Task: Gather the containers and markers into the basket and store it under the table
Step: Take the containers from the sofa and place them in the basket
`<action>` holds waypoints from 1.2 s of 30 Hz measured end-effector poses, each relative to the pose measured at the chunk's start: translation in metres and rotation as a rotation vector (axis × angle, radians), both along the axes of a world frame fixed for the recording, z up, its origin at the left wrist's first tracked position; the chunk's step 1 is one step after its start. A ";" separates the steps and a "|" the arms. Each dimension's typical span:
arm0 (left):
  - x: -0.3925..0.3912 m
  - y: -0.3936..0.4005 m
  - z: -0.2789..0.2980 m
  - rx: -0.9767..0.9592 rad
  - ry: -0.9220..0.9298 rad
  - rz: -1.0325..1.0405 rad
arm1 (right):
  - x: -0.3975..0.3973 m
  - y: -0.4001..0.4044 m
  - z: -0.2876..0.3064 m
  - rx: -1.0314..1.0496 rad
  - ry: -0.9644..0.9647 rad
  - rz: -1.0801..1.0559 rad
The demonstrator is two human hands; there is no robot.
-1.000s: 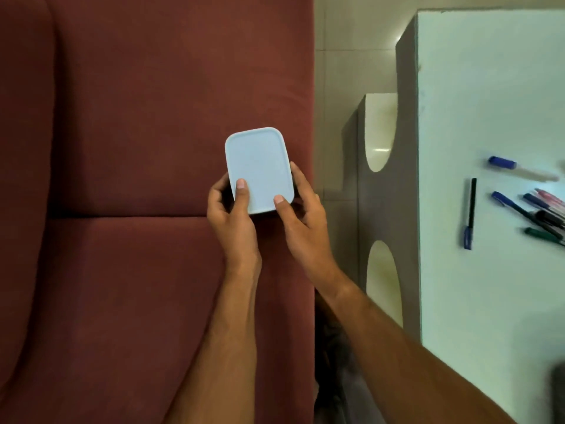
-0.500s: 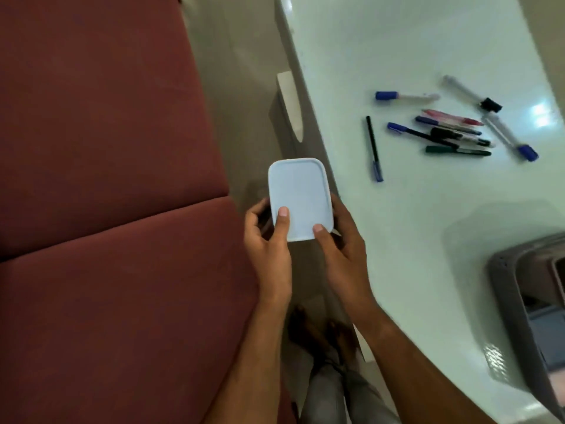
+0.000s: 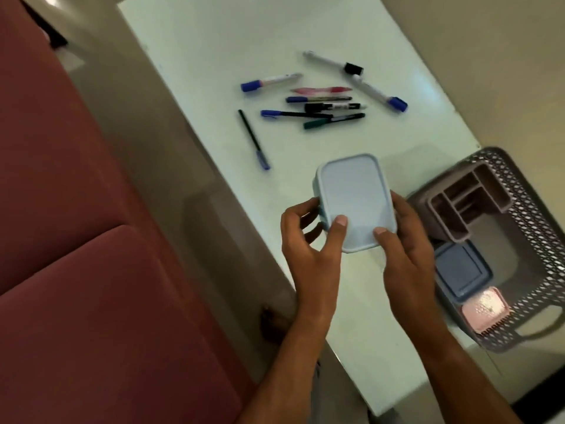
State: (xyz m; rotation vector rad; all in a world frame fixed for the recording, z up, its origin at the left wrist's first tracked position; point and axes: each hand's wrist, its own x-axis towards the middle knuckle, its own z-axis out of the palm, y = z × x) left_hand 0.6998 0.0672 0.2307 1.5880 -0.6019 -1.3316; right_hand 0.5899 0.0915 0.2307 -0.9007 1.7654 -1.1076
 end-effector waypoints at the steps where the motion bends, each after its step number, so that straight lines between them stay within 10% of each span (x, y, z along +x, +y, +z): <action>1: -0.015 0.003 0.005 -0.013 -0.008 -0.019 | -0.015 0.003 0.004 -0.014 0.019 -0.021; 9: -0.163 0.044 0.052 -0.218 -0.074 -0.122 | -0.165 0.045 0.045 -0.100 0.136 -0.263; 18: -0.302 0.107 0.036 0.032 -0.168 -0.255 | -0.302 0.083 0.017 0.084 0.266 -0.242; 36: -0.338 0.106 -0.042 0.267 -0.456 -0.404 | -0.335 0.076 -0.073 0.333 0.448 0.014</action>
